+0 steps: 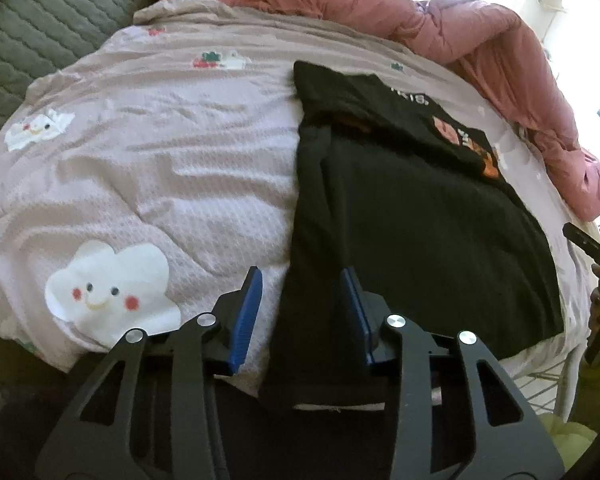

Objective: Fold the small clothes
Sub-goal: 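Open the right tool and withdraw both tools from the shirt, then grasp the black shirt hem with the left tool while the right tool grasps the hem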

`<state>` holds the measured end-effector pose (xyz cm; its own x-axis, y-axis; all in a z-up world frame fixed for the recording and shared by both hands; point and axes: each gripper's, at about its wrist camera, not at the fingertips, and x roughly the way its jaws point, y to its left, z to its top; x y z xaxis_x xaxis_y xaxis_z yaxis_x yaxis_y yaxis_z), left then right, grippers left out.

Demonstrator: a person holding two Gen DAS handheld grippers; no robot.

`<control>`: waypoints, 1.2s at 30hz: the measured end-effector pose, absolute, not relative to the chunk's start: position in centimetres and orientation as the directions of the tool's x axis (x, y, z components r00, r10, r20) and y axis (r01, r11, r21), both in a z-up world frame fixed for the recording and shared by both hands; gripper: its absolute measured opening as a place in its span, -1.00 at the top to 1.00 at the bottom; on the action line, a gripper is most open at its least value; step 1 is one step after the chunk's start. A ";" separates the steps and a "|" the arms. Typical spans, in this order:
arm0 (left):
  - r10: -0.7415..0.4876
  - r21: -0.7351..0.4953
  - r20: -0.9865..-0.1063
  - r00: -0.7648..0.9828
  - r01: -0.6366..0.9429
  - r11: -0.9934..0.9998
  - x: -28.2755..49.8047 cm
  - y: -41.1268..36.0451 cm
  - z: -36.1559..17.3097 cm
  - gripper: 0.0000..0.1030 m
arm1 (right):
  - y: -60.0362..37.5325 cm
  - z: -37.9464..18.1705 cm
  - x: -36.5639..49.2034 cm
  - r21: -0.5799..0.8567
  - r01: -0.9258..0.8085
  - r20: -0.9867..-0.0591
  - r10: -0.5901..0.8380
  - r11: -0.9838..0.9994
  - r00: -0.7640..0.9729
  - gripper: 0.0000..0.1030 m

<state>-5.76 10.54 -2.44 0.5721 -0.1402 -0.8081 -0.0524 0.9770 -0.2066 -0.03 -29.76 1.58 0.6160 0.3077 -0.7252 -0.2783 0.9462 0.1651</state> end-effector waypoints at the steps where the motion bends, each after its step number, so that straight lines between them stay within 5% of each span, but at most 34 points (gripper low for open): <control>1: -0.145 -0.210 -0.811 0.567 -0.051 0.976 -5.7 10.4 -2.6 0.37 | -29.8 1.5 -0.2 0.170 -0.282 -0.726 0.314 0.944 0.612 -0.65; 10: -0.158 -0.223 -0.839 0.520 -0.063 0.973 -5.2 10.1 -4.4 0.37 | -30.1 0.5 -2.2 0.148 -0.304 -0.750 0.307 0.941 0.586 -0.65; 13: -0.159 -0.220 -0.838 0.522 -0.056 0.974 -5.2 9.9 -4.4 0.67 | -30.7 -0.1 -3.0 0.143 -0.297 -0.763 0.297 0.944 0.574 -0.65; 19: -0.162 -0.220 -0.839 0.519 -0.052 0.974 -5.2 9.8 -4.6 0.78 | -32.0 -1.0 -4.3 0.147 -0.289 -0.787 0.288 0.946 0.545 -0.64; 22: -0.166 -0.226 -0.841 0.515 -0.055 0.973 -5.1 9.9 -4.9 0.78 | -32.8 -1.6 -4.8 0.175 -0.278 -0.802 0.300 0.945 0.517 -0.52; 24: -0.171 -0.232 -0.841 0.513 -0.056 0.971 -5.1 10.0 -5.0 0.78 | -33.4 -2.1 -5.2 0.192 -0.279 -0.810 0.313 0.941 0.497 -0.21; 27: -0.174 -0.235 -0.841 0.512 -0.056 0.970 -5.0 10.1 -5.1 0.78 | -33.8 -2.8 -5.5 0.212 -0.274 -0.823 0.322 0.938 0.468 0.01; 36: -0.190 -0.255 -0.839 0.509 -0.061 0.965 -4.8 10.4 -5.5 0.76 | -34.2 -4.3 -4.6 0.299 -0.256 -0.811 0.386 0.919 0.440 0.27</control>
<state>-4.76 10.41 -5.53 0.5095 -0.1896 -0.8393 -0.0614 0.9649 -0.2553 -4.58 -34.20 -4.29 0.4403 0.3859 -0.8107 -0.2560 0.9194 0.2986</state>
